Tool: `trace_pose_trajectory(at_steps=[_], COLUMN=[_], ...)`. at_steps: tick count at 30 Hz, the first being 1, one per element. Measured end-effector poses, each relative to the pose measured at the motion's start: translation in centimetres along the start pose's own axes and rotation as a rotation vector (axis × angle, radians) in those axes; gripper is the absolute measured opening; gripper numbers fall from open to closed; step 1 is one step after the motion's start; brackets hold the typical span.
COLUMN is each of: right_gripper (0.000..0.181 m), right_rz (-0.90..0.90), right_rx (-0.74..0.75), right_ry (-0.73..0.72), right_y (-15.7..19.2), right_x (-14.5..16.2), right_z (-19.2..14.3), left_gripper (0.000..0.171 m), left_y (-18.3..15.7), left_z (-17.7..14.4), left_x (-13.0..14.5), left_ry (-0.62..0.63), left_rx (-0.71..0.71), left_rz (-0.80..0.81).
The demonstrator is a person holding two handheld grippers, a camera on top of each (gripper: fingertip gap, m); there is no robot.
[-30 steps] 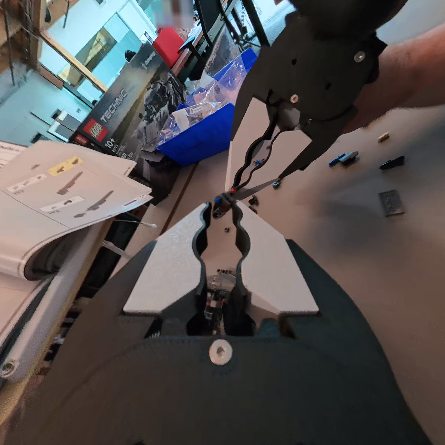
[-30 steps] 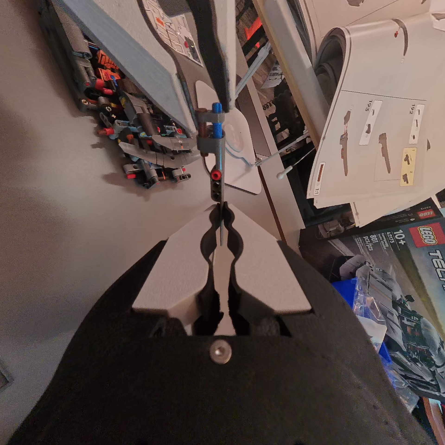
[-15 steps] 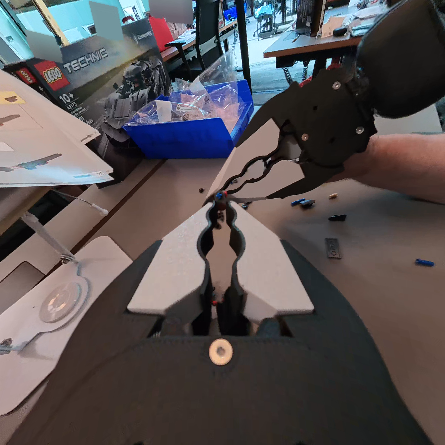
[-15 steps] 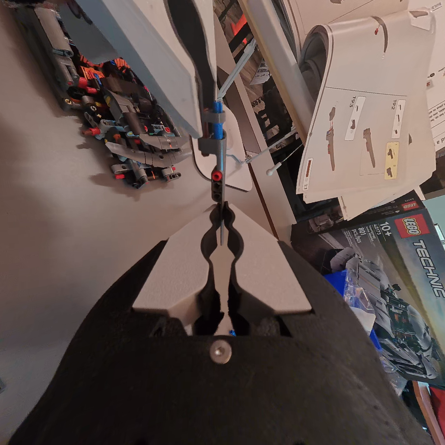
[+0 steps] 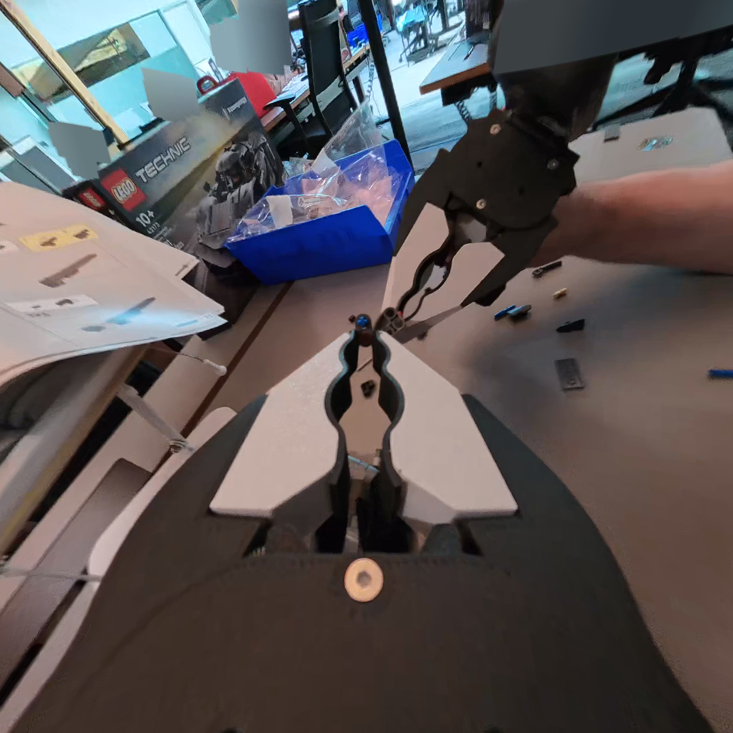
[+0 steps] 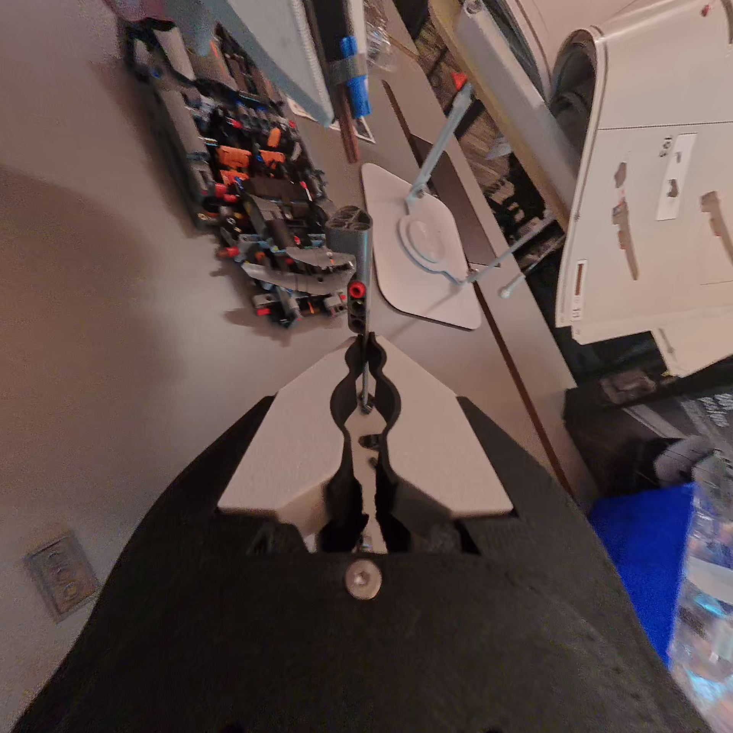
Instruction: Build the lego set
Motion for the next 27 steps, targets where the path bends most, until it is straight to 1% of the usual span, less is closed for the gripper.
trace_pose_trajectory(at_steps=[2,6,9,14,17,19,21,23,27], right_gripper=[0.0,0.0,0.0,0.0,0.0,0.0,0.0,0.0,0.0], right_rz=[0.018,0.027,0.026,0.052,0.037,0.033,0.025,0.018,-0.023], right_rx=[-0.061,-0.142,-0.168,-0.204,-0.2,-0.214,-0.228,-0.254,-0.285], right_ry=[-0.031,-0.078,-0.097,-0.143,-0.136,-0.144,-0.149,-0.165,-0.165], right_y=[0.6,1.7,2.1,2.3,2.3,2.5,2.7,3.1,3.9], right_x=[-0.4,-1.1,-1.5,-2.2,-2.2,-2.3,-2.3,-2.6,-2.7], right_z=[-0.1,-0.4,-0.7,-1.3,-1.4,-1.5,-1.6,-1.7,-1.9], left_gripper=[0.005,0.005,0.006,0.005,0.005,0.005,0.006,0.006,0.006], left_y=[-1.1,-2.1,-2.7,-2.8,-3.0,-3.4,-3.6,-4.4,-5.1], left_z=[-0.3,-0.2,-0.3,-0.7,-0.7,-0.8,-0.9,-1.2,-1.6], left_x=[-0.5,-0.7,-0.8,-1.3,-1.3,-1.4,-1.3,-1.4,-1.1], left_ry=[0.0,0.057,0.075,0.088,0.101,0.099,0.125,0.146,0.256], left_rx=[0.047,0.041,0.073,0.093,0.103,0.135,0.145,0.198,0.252], left_rz=[0.089,0.207,0.255,0.284,0.301,0.311,0.356,0.387,0.47])
Point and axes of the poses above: each gripper's, where its closed fingertips meet, z out along the fingers, x out of its underside, y = z × x across the jaws, the point moved 1 cm from there along -z, back along the fingers, and after that the axes turned 4 degrees about y, right-handed, at the moved point
